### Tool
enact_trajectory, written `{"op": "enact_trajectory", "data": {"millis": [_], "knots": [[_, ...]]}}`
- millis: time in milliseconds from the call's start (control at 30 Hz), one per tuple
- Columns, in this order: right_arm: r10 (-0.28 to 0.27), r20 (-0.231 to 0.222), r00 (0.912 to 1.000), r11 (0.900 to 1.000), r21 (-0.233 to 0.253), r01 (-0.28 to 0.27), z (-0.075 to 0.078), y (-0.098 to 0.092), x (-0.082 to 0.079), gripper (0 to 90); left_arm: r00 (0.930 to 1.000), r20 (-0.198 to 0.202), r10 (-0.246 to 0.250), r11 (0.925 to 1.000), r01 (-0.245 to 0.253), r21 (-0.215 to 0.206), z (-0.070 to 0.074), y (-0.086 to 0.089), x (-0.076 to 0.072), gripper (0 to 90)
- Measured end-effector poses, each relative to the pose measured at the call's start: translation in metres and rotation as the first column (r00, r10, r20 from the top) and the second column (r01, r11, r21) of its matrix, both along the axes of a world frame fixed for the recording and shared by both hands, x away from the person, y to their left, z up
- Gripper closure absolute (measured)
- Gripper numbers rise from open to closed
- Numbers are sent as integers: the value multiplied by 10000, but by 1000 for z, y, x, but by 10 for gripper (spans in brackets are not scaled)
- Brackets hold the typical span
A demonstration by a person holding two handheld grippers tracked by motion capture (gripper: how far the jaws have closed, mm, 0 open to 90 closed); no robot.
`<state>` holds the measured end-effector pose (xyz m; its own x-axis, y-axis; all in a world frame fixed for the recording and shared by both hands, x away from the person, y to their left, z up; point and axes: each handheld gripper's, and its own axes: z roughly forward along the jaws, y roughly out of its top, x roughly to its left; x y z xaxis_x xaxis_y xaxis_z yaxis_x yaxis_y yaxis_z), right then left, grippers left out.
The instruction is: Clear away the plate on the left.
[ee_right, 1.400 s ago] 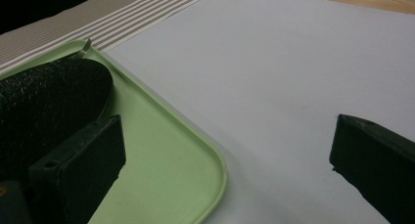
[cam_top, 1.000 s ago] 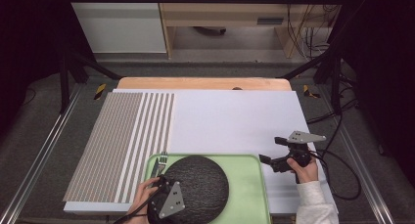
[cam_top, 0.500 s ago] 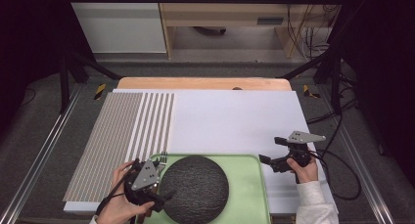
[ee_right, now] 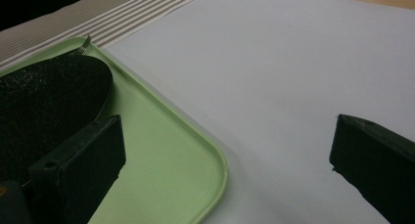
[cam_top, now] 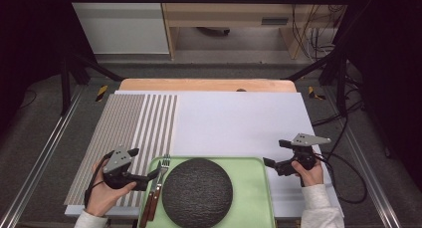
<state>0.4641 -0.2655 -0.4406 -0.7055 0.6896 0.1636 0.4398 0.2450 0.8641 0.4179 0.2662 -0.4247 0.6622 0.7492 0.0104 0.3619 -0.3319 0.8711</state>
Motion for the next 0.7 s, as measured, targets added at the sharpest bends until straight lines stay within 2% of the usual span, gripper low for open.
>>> {"op": "enact_trajectory", "data": {"millis": [200,400,533,700], "knots": [[-23,-40,10000,10000,11,23,-1,-1,0,5,9960,-253,852,9955,-861,-394,-14,30,9,19],[46,-98,9999,10000,-4,-46,-1,-1,0,5,9901,-394,1344,9889,-1365,-578,-24,49,15,17],[69,-116,9999,10000,-13,-69,-2,0,1,5,9870,-423,1548,9861,-1570,-539,-28,56,17,17],[121,-152,9998,9999,-114,-122,-3,1,1,5,9864,-466,1577,9857,-1601,-535,-29,59,19,17]]}}
